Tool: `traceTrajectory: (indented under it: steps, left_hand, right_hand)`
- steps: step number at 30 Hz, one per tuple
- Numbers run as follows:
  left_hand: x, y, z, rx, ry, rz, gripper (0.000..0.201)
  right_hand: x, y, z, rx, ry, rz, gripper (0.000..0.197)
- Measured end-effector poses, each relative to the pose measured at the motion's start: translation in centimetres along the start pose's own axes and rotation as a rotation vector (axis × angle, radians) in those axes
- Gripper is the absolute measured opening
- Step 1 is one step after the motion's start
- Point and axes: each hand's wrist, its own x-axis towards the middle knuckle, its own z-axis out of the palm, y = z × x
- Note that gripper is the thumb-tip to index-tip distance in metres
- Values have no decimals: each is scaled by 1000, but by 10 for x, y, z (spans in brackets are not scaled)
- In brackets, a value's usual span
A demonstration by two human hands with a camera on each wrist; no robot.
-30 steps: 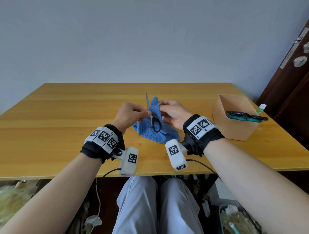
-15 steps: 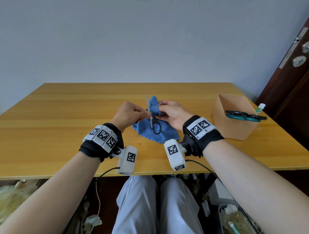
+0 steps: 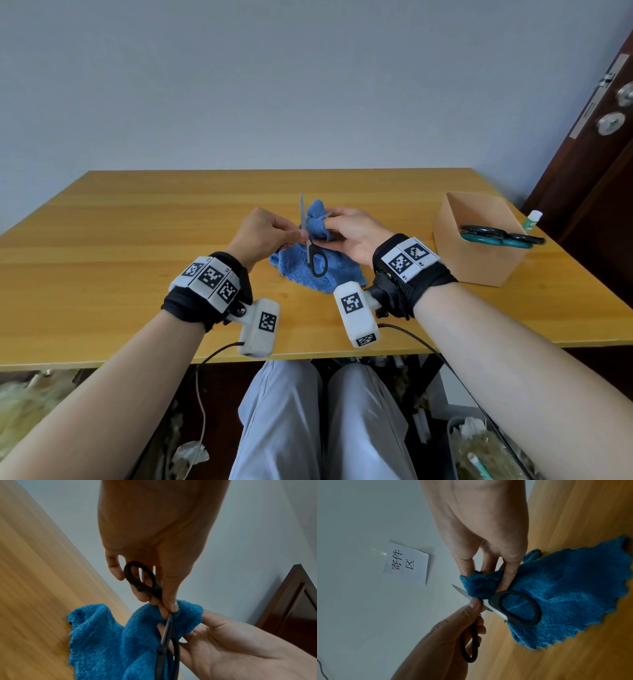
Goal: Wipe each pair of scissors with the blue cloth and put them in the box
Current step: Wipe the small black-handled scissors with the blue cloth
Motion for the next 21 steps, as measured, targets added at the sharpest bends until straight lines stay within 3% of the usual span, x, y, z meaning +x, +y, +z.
traceTrajectory:
  steps: [6, 11, 15, 21]
  left_hand:
    - [2, -1, -3, 15, 5, 11, 17]
    - [-1, -3, -2, 3, 11, -2, 16]
    - [0, -1, -3, -29, 20, 1, 19]
    - [-2, 0, -3, -28, 23, 5, 17]
  right_hand:
    - [0, 3, 1, 23, 4, 4, 17]
    - [-4, 2, 3, 9, -17, -9, 28]
    - [-7, 3, 3, 36, -3, -29, 20]
    - [-7, 3, 6, 77, 20, -34, 30]
